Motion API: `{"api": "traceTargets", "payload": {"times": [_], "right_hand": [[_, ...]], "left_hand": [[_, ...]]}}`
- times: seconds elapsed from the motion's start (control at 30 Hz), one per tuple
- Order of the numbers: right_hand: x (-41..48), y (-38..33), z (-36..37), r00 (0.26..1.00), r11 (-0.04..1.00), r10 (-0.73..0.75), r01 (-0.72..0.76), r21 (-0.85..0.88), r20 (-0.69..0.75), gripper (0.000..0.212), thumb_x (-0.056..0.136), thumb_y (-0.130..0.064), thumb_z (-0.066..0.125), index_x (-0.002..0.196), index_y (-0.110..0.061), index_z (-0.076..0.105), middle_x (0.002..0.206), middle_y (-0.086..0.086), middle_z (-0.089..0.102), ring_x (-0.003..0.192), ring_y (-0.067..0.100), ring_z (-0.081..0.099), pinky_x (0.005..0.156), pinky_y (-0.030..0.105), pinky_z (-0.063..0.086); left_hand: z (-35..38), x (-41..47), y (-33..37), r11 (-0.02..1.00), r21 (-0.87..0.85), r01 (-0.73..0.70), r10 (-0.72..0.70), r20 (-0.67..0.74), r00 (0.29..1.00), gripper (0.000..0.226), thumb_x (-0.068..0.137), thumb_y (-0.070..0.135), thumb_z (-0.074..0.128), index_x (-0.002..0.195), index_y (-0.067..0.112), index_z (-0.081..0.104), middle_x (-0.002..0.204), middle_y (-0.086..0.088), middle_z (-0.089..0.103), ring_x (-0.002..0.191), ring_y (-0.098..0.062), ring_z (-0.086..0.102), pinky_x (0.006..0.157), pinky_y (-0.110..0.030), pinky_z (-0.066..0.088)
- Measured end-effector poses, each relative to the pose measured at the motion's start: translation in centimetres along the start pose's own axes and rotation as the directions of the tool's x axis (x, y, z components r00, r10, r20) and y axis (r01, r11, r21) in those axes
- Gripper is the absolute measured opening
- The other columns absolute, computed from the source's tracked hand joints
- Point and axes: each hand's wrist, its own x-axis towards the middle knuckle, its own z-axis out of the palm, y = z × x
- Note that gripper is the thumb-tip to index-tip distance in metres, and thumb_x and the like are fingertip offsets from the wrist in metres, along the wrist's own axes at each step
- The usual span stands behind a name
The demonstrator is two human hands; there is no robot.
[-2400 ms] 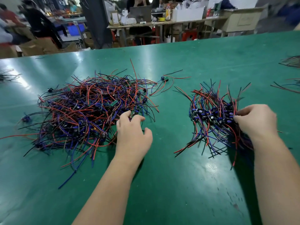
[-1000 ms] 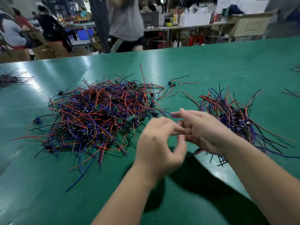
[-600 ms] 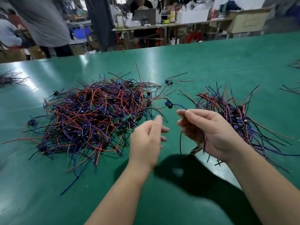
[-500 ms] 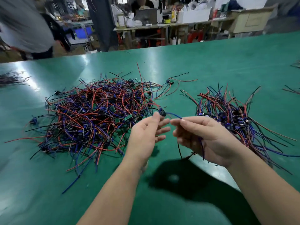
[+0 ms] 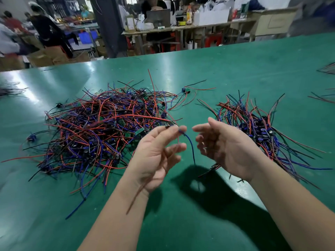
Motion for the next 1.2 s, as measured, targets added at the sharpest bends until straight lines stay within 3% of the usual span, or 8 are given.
{"api": "traceTargets", "payload": {"times": [0.1, 0.23, 0.5, 0.73, 0.87, 1.03, 1.1, 1.2], "right_hand": [[0.0, 0.4, 0.0, 0.988, 0.983, -0.155, 0.156, -0.097, 0.023, 0.03, 0.066, -0.033, 0.067, 0.086, -0.013, 0.076, 0.075, 0.001, 0.064, 0.066, 0.012, 0.052, 0.063, 0.024, 0.041], [0.0, 1.1, 0.1, 0.987, 0.961, -0.157, 0.163, -0.222, 0.047, 0.027, 0.057, -0.026, 0.074, 0.077, -0.007, 0.073, 0.065, 0.007, 0.065, 0.061, 0.018, 0.052, 0.057, 0.028, 0.04], [0.3, 0.0, -1.0, 0.973, 0.96, -0.191, 0.158, -0.233, -0.127, 0.011, 0.062, -0.021, 0.072, 0.059, -0.01, 0.071, 0.056, 0.004, 0.064, 0.046, 0.009, 0.055, 0.045, 0.016, 0.044], [0.0, -2.8, -3.1, 0.813, 0.922, -0.368, 0.382, -0.064, -0.451, 0.019, 0.08, -0.016, 0.07, 0.062, -0.011, 0.069, 0.054, 0.003, 0.063, 0.037, 0.007, 0.047, 0.037, 0.014, 0.037], [-0.2, -3.3, -3.9, 0.787, 0.898, -0.382, 0.44, 0.006, -0.485, 0.019, 0.088, -0.022, 0.064, 0.075, -0.01, 0.068, 0.058, 0.003, 0.063, 0.042, 0.007, 0.047, 0.04, 0.015, 0.038], [0.4, -3.4, -4.0, 0.835, 0.891, -0.284, 0.412, 0.193, -0.471, 0.022, 0.099, -0.025, 0.044, 0.097, -0.013, 0.062, 0.078, 0.007, 0.065, 0.053, 0.014, 0.061, 0.049, 0.018, 0.047], [0.5, -3.3, -4.1, 0.867, 0.928, -0.225, 0.329, 0.174, -0.444, 0.012, 0.096, -0.011, 0.047, 0.1, -0.014, 0.059, 0.081, 0.009, 0.064, 0.052, 0.016, 0.063, 0.048, 0.019, 0.05], [0.4, -2.1, -3.6, 0.946, 0.981, -0.195, 0.186, -0.058, -0.258, 0.021, 0.087, 0.007, 0.055, 0.096, -0.011, 0.062, 0.08, 0.011, 0.062, 0.053, 0.013, 0.062, 0.048, 0.019, 0.05]], "left_hand": [[0.2, 0.1, -1.1, 0.97, 0.239, 0.043, -0.057, 0.052, 0.997, 0.029, 0.052, 0.034, 0.076, 0.071, 0.018, 0.062, 0.077, -0.002, 0.073, 0.039, -0.006, 0.048, 0.04, -0.013, 0.038], [0.5, 0.0, -2.2, 0.905, 0.424, 0.012, -0.063, 0.106, 0.992, 0.04, 0.057, 0.035, 0.077, 0.081, 0.005, 0.068, 0.07, -0.003, 0.07, 0.047, -0.005, 0.045, 0.045, -0.014, 0.033], [0.8, 0.1, -2.8, 0.917, 0.398, -0.008, -0.055, 0.148, 0.987, 0.025, 0.054, 0.038, 0.077, 0.064, 0.015, 0.072, 0.075, -0.01, 0.073, 0.057, -0.01, 0.058, 0.052, -0.015, 0.044], [0.8, -0.5, -3.7, 0.864, 0.502, -0.04, -0.106, 0.258, 0.96, 0.017, 0.067, 0.022, 0.084, 0.068, 0.02, 0.067, 0.081, -0.015, 0.072, 0.068, -0.014, 0.061, 0.064, -0.018, 0.048], [0.8, -0.6, -3.9, 0.833, 0.551, -0.042, -0.129, 0.268, 0.955, 0.017, 0.074, 0.015, 0.081, 0.075, 0.02, 0.064, 0.074, -0.002, 0.069, 0.064, -0.008, 0.058, 0.061, -0.012, 0.044], [0.4, -0.6, -3.1, 0.909, 0.415, 0.039, -0.2, 0.352, 0.915, 0.043, 0.077, 0.023, 0.068, 0.119, 0.019, 0.059, 0.096, -0.008, 0.074, 0.077, -0.011, 0.064, 0.066, -0.015, 0.048], [0.5, -0.6, -2.6, 0.965, 0.257, 0.054, -0.159, 0.41, 0.898, 0.032, 0.079, 0.021, 0.067, 0.111, 0.018, 0.067, 0.102, -0.011, 0.073, 0.078, -0.012, 0.068, 0.073, -0.019, 0.054], [1.1, -0.6, -1.9, 0.996, -0.009, 0.088, -0.078, 0.385, 0.92, 0.016, 0.072, 0.014, 0.074, 0.083, 0.026, 0.076, 0.098, -0.012, 0.074, 0.079, -0.018, 0.072, 0.072, -0.024, 0.057]]}}
